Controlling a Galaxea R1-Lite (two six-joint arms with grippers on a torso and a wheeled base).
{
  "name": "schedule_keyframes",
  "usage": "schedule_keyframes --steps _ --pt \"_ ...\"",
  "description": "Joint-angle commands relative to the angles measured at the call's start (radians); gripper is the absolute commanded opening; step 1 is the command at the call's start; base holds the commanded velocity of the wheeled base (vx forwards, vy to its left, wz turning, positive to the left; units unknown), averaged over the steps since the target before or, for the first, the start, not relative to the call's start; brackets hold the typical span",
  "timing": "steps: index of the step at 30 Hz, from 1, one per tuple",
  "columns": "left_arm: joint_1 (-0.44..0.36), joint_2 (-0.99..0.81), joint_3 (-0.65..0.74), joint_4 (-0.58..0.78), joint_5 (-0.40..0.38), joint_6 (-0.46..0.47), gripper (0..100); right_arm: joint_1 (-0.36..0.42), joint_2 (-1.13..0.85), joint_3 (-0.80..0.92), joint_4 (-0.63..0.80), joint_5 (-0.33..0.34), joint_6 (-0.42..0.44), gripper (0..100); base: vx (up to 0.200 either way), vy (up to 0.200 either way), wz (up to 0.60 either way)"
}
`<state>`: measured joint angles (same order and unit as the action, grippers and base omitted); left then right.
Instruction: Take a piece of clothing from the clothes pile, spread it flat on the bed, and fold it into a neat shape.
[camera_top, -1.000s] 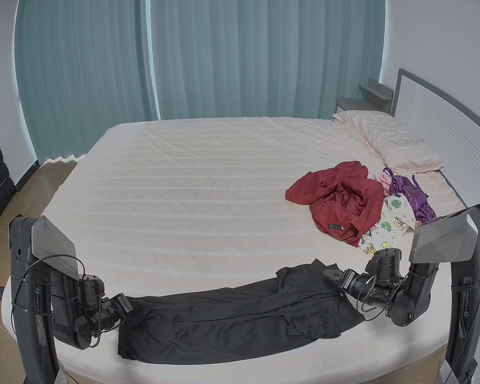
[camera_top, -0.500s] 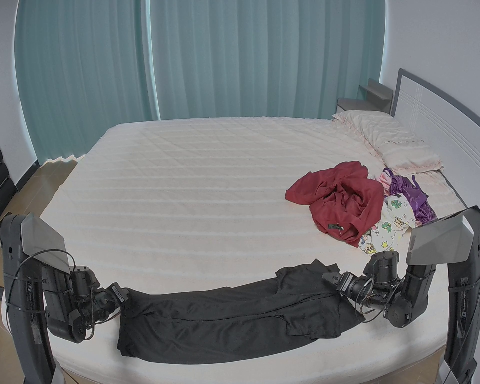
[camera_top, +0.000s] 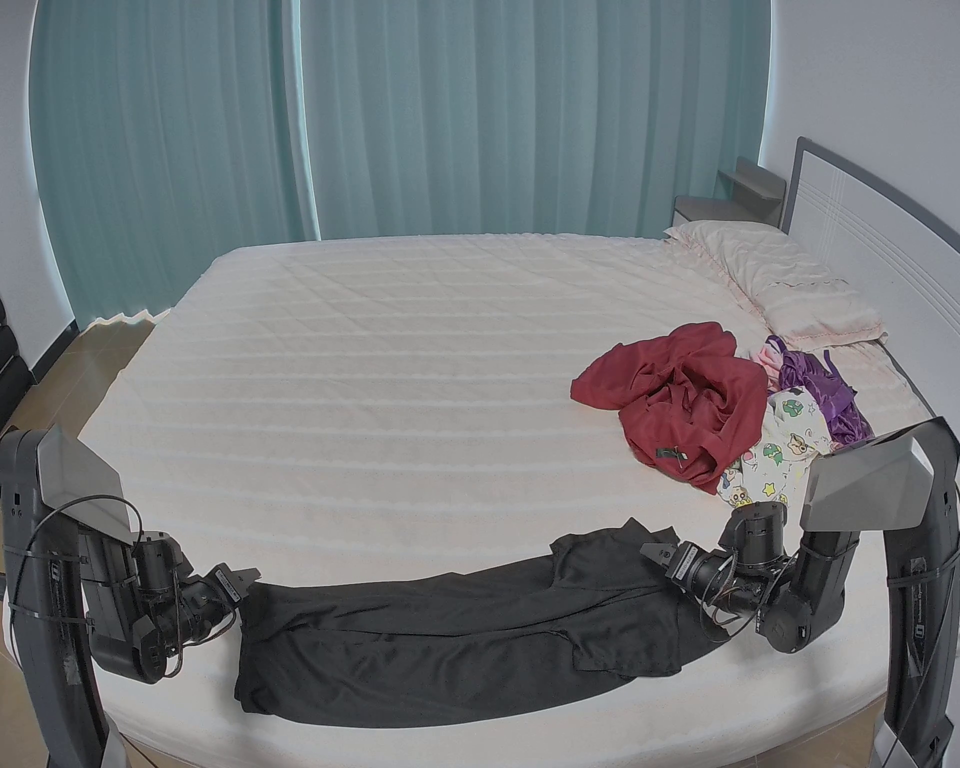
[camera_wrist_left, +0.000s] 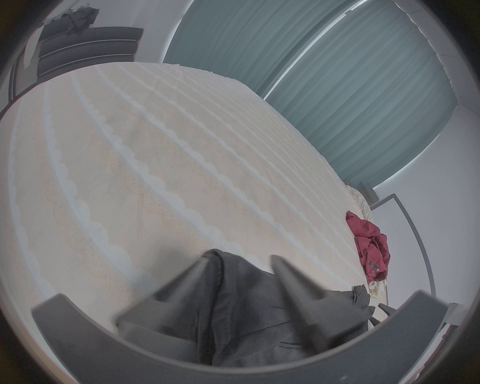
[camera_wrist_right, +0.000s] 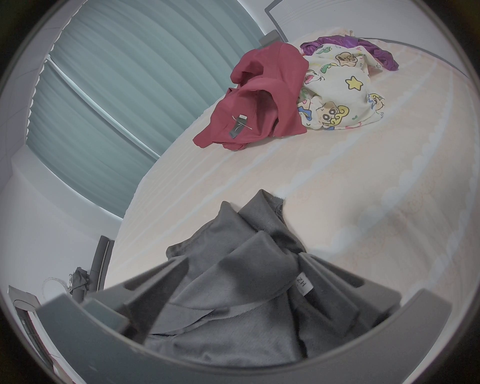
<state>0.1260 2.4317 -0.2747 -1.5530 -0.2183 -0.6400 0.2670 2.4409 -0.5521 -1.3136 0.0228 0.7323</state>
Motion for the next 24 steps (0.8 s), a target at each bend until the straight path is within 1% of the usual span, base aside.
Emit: schedule_keyframes --steps 1,5,11,16,19,24 --pt "0.001 0.009 0.003 -0.018 0.002 0.0 100 0.001 0.035 -0.023 0.004 -0.012 -0.001 0 0.0 0.0 0.0" --pt "0.001 0.009 0.006 -0.018 0.002 0.0 100 0.011 0.033 -0.006 0.002 -0.021 -0.001 0 0.0 0.0 0.0" --pt "0.001 0.012 0.009 -0.018 0.002 0.005 100 0.014 0.023 0.035 -0.001 -0.084 -0.008 0 0.0 0.0 0.0" --pt "0.001 0.012 0.011 -0.018 0.002 0.005 100 0.014 0.012 0.054 0.001 -0.09 -0.028 0 0.0 0.0 0.0" --pt "0.001 0.012 0.011 -0.018 0.002 0.005 100 0.026 -0.008 0.092 0.001 -0.09 -0.071 0 0.0 0.0 0.0" --pt "0.001 0.012 0.012 -0.018 0.002 0.005 100 0.032 -0.009 0.097 -0.001 -0.095 -0.079 0 0.0 0.0 0.0"
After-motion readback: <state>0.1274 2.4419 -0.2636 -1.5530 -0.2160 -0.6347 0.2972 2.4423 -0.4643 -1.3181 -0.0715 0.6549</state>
